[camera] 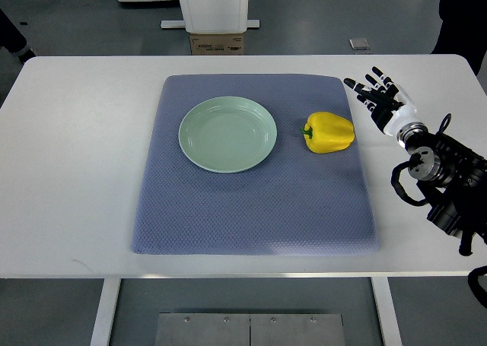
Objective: Place yellow pepper on plate with right hand
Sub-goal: 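Move the right hand over the yellow pepper and lower it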
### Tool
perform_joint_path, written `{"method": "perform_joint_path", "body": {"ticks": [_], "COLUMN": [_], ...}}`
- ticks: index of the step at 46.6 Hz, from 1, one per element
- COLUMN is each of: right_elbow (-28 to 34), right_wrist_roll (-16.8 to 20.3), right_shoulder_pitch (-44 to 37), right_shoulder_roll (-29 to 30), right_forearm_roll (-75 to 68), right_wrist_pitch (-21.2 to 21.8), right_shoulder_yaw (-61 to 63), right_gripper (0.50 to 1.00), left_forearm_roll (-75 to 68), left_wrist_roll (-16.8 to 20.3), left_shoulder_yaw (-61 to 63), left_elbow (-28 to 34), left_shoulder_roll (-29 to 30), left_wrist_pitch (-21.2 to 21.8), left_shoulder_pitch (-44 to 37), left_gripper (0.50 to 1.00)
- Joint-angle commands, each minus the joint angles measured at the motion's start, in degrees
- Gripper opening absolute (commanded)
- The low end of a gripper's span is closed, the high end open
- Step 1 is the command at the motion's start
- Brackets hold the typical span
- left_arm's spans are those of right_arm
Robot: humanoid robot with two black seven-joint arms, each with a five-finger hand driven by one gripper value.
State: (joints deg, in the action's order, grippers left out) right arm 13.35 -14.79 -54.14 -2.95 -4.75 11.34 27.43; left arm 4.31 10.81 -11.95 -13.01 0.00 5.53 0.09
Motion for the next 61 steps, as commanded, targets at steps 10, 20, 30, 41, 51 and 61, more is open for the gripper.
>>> {"method": "perform_joint_path", "body": {"ticks": [10,20,30,41,51,61], "right_elbow": [0.1,0.4,0.4,2.0,13.3,25.5], "right_wrist_roll": [-0.3,-0.3,-3.0,-2.9,-3.9,-4.4], "right_shoulder_pitch": [0.2,-0.4,-1.3,-2.5,-2.0,-1.1], "right_shoulder_roll": [0.2,0.3,0.5,-0.3,-5.9,-12.2], "right_forearm_roll": [0.1,0.1,0.1,0.4,5.1,7.2], "right_wrist_pitch": [0.3,2.9,3.8,4.7,6.1,6.0], "right_shoulder_yaw": [-0.3,0.0,-0.1,-0.4,-4.1,-4.3], "right_gripper": [1.0,1.0,1.0,1.0,1.0,0.993], "left_forearm_roll": [0.0,0.0,0.0,0.0,0.0,0.0], "left_wrist_roll": [0.0,0.0,0.0,0.0,0.0,0.0], "left_shoulder_yaw": [0.0,0.0,0.0,0.0,0.0,0.0], "left_elbow": [0.0,0.0,0.0,0.0,0.0,0.0], "left_shoulder_roll": [0.0,0.0,0.0,0.0,0.0,0.0], "left_wrist_pitch": [0.0,0.0,0.0,0.0,0.0,0.0], "left_shoulder_pitch": [0.0,0.0,0.0,0.0,0.0,0.0], "left_gripper": [1.0,1.0,1.0,1.0,1.0,1.0]}}
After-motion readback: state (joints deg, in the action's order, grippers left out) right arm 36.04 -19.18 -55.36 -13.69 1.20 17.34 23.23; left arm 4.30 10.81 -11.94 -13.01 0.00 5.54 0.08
